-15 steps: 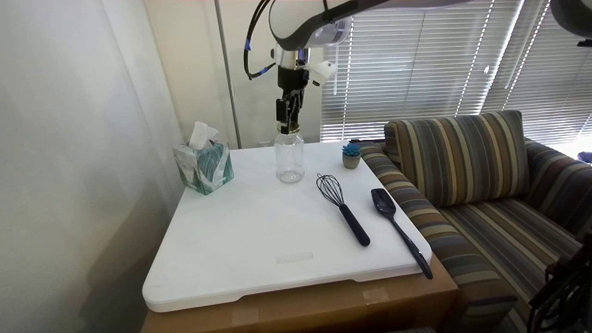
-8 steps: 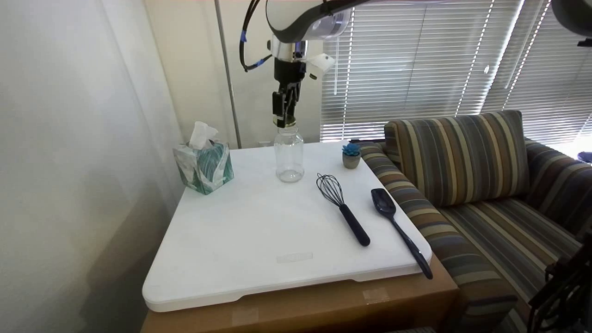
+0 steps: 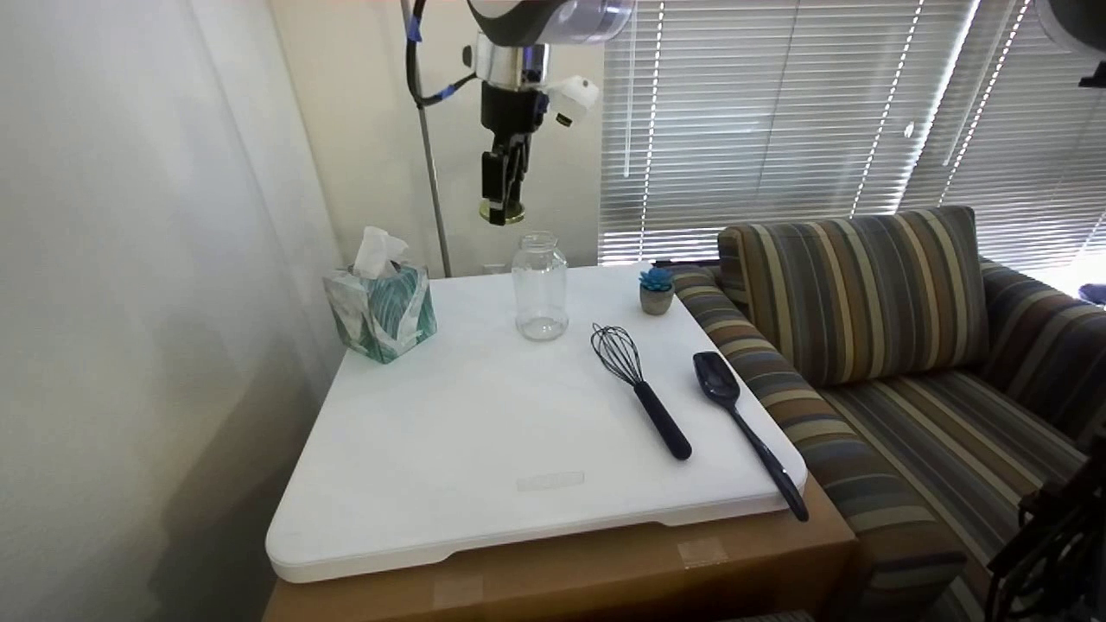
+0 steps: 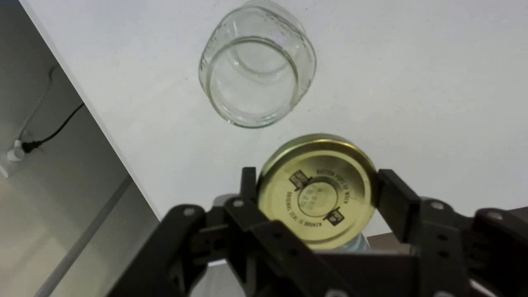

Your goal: Uncover the jar and put the whisk and the spoon inside the jar

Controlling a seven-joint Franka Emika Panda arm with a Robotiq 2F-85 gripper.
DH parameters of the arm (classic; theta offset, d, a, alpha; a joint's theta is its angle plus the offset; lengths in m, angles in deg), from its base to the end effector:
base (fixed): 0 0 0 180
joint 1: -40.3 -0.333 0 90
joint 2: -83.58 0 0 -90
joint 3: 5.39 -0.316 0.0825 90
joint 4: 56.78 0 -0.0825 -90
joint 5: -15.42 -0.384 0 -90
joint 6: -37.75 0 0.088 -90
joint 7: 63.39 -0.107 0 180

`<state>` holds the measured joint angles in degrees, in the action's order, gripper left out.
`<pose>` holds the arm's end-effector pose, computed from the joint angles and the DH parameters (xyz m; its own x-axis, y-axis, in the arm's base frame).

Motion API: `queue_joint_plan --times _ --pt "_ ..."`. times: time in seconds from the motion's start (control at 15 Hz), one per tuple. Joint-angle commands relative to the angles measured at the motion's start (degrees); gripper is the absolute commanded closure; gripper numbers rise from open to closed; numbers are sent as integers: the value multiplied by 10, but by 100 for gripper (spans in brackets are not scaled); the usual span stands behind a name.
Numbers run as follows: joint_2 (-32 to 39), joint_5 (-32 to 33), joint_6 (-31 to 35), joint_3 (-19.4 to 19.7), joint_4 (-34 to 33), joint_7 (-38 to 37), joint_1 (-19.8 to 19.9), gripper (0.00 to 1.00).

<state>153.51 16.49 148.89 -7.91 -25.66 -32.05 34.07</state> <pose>0.8168 0.1025 0.2817 0.7684 0.6192 0.1619 0.6166 -0.7840 0.0717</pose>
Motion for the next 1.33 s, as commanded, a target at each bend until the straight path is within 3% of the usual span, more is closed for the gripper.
queue_joint_plan --times 0.0,0.27,0.6,1.27 --pt "-26 3 -42 -7 9 38 -13 53" --pt "-33 1 -64 -7 14 52 -35 53" --pt "-24 -3 -47 -3 30 16 -53 53" --pt "-16 -26 -15 -14 137 5 -39 53"
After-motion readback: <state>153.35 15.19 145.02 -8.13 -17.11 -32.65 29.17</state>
